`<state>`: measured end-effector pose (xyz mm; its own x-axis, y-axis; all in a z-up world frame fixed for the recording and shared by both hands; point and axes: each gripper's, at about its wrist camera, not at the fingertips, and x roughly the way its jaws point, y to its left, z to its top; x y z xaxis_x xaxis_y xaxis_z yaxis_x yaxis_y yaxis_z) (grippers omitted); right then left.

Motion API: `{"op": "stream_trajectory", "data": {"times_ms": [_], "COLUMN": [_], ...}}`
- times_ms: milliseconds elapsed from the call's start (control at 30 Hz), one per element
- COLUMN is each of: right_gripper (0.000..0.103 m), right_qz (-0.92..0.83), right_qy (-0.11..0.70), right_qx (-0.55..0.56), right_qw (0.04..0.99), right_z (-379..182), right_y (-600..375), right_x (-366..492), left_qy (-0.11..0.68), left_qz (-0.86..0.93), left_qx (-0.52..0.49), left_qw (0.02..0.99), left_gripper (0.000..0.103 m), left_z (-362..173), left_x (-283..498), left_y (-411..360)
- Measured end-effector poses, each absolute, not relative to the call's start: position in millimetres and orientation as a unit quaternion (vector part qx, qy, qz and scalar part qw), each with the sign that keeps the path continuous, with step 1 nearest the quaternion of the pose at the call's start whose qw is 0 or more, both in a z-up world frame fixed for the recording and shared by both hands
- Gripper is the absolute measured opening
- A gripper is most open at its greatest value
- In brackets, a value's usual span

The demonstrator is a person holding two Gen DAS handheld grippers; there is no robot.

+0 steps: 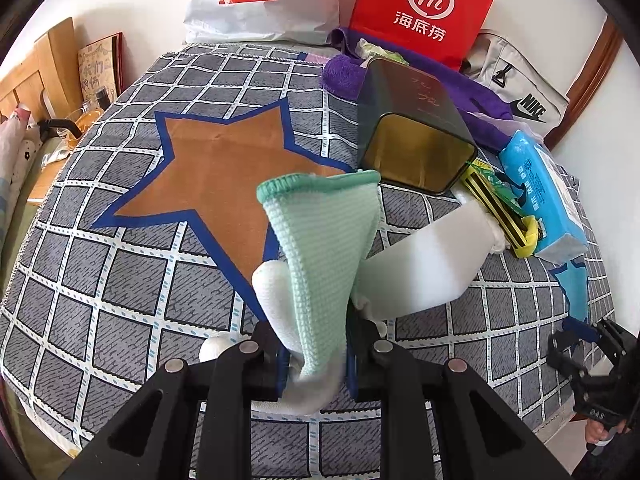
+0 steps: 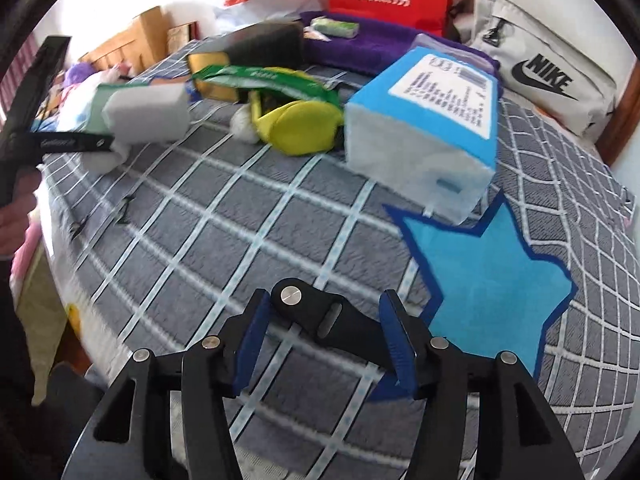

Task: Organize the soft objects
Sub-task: 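Lift the watch strap with the right tool while the left tool holds the sock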

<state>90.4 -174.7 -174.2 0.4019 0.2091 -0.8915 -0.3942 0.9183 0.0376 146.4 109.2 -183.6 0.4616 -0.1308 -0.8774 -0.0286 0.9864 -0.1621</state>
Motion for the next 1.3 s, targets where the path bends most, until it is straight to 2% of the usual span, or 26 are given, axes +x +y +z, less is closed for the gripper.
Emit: {"op": "stream_trajectory", "data": {"times_ms": [33, 100, 167, 200, 267, 300, 400, 700, 767, 833, 900, 1100, 1167, 1233, 1267, 1300], "right_gripper": [0.063, 0.063, 0.052, 0.037, 0.03, 0.017, 0.005, 0.007, 0.018, 0.04, 0.047, 0.049, 0.047, 0.026, 0.021, 0.021], "right_qz": [0.188, 0.193, 0.177, 0.175, 0.171, 0.168, 0.173, 0.127, 0.118, 0.125, 0.144, 0.175, 0.161, 0.167, 0.171, 0.169], "right_qy": [0.517, 0.513, 0.501, 0.495, 0.493, 0.492, 0.488, 0.473, 0.479, 0.484, 0.492, 0.503, 0.481, 0.474, 0.478, 0.479], "right_qx": [-0.088, -0.086, -0.096, -0.098, -0.09, -0.079, -0.049, -0.038, -0.028, -0.011, 0.006, -0.042, -0.083, -0.095, -0.08, -0.073], "right_qw": [0.831, 0.832, 0.841, 0.846, 0.848, 0.851, 0.854, 0.871, 0.869, 0.866, 0.859, 0.845, 0.858, 0.86, 0.858, 0.858], "right_z": [-174, -175, -176, -175, -174, -173, -168, -152, -152, -153, -155, -173, -176, -175, -174, -174], "right_y": [-175, -172, -167, -164, -162, -162, -165, -201, -216, -225, -230, -207, -194, -187, -187, -189], "right_x": [88, 84, 82, 83, 86, 90, 102, 117, 112, 107, 97, 72, 62, 57, 58, 60], "left_qy": [0.518, 0.519, 0.521, 0.522, 0.525, 0.526, 0.529, 0.529, 0.53, 0.53, 0.53, 0.524, 0.515, 0.507, 0.503, 0.497], "left_qz": [-0.029, -0.026, -0.024, -0.025, -0.026, -0.026, -0.027, -0.023, -0.022, -0.021, -0.022, -0.022, -0.023, -0.032, -0.036, -0.038], "left_qx": [-0.076, -0.075, -0.073, -0.073, -0.072, -0.072, -0.074, -0.076, -0.074, -0.073, -0.073, -0.091, -0.106, -0.121, -0.124, -0.125], "left_qw": [0.851, 0.851, 0.85, 0.849, 0.848, 0.847, 0.845, 0.845, 0.845, 0.845, 0.845, 0.846, 0.85, 0.853, 0.855, 0.858], "left_gripper": [0.019, 0.019, 0.019, 0.019, 0.019, 0.019, 0.019, 0.02, 0.02, 0.02, 0.02, 0.02, 0.02, 0.02, 0.02, 0.02], "left_z": [-183, -183, -182, -182, -182, -182, -181, -182, -182, -182, -182, -180, -176, -171, -167, -163], "left_x": [146, 147, 147, 146, 146, 145, 144, 143, 143, 142, 142, 140, 136, 132, 130, 128], "left_y": [108, 107, 105, 105, 104, 104, 104, 103, 103, 102, 102, 106, 110, 114, 115, 115]}}
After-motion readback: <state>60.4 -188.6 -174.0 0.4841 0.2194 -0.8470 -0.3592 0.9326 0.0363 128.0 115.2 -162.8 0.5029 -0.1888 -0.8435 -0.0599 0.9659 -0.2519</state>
